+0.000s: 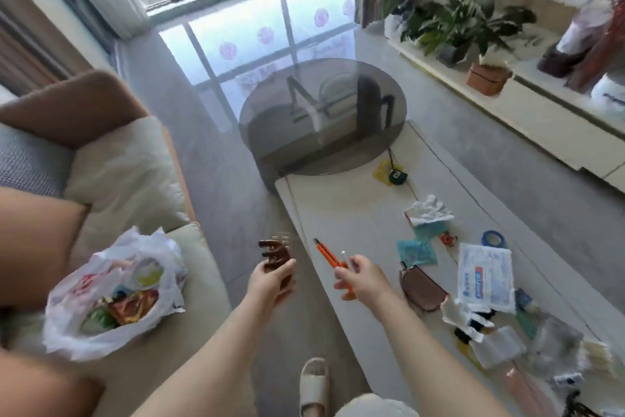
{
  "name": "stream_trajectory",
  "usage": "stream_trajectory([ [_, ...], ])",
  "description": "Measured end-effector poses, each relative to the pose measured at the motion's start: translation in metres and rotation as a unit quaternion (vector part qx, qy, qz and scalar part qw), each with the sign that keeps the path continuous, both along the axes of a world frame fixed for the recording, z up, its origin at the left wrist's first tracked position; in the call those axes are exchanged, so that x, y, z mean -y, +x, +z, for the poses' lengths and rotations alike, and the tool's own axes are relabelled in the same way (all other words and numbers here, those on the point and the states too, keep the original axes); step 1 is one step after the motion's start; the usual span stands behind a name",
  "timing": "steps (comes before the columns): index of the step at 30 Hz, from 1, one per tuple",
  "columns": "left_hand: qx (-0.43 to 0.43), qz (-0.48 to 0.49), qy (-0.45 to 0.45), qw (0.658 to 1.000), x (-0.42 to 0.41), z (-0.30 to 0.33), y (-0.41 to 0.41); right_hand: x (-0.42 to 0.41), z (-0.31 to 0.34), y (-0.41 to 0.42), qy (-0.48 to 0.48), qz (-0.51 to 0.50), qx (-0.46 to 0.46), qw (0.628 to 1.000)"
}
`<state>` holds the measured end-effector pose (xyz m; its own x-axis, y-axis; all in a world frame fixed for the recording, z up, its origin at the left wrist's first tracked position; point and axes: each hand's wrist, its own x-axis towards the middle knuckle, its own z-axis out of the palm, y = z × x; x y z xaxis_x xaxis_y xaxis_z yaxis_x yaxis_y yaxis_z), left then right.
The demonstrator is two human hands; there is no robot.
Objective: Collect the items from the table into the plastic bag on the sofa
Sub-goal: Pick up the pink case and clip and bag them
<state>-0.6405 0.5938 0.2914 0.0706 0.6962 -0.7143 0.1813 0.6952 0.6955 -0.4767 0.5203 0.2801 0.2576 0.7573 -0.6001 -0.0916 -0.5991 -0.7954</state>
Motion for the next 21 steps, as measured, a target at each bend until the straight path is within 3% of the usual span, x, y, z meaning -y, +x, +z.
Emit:
stream_trajectory([
  [8,0.039,0.186,0.026,0.981,-0.039,0.045,-0.109,-0.084,0.049,-0.107,-0.003,0.148,0.025,0.989],
  [14,0.033,0.266,0.018,0.963,-0.06,0.049,-0.2,-0.134,0.064,-0.197,-0.01,0.242,0.072,0.967],
  [21,0.009,0.305,-0.027,0.952,-0.098,0.035,-0.3,-0.192,0.057,-0.3,-0.062,0.292,0.052,0.953],
])
